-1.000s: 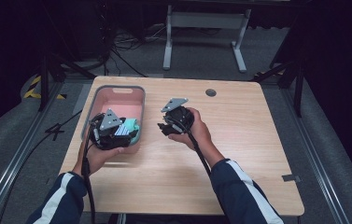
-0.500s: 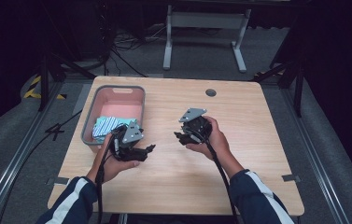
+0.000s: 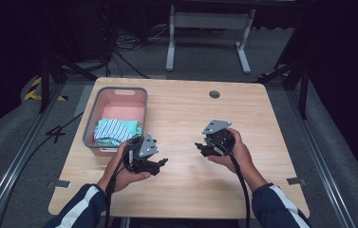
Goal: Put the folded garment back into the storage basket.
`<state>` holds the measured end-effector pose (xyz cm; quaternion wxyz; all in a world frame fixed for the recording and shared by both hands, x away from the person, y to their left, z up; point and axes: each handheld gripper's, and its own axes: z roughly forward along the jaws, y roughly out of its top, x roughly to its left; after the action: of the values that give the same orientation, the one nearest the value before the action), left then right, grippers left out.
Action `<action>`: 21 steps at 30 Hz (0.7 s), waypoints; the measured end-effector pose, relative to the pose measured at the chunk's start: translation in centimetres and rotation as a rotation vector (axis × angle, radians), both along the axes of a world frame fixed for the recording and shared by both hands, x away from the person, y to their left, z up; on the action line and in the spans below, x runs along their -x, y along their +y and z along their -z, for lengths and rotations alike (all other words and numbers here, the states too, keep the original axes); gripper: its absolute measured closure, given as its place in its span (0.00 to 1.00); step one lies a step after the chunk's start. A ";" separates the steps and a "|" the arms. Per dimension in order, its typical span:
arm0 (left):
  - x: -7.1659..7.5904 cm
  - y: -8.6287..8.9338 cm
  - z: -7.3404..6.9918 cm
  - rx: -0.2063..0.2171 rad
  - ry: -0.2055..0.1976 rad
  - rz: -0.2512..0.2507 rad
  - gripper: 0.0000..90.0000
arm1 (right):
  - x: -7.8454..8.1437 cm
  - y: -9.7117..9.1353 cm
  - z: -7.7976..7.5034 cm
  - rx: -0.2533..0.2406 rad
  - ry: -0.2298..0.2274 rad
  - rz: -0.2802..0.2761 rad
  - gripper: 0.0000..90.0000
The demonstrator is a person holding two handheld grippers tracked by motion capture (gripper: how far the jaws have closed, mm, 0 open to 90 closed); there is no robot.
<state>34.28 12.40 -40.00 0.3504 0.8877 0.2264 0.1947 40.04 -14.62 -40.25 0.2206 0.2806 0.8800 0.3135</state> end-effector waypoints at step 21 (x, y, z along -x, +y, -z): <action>1.5 -2.2 4.2 -0.098 0.057 0.102 0.28 | 3.7 -5.4 2.2 0.012 -0.009 -0.002 0.37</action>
<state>32.78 10.23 -44.19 0.3095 0.9194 0.1809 0.1621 36.36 -20.04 -42.47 0.2259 0.2772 0.8811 0.3097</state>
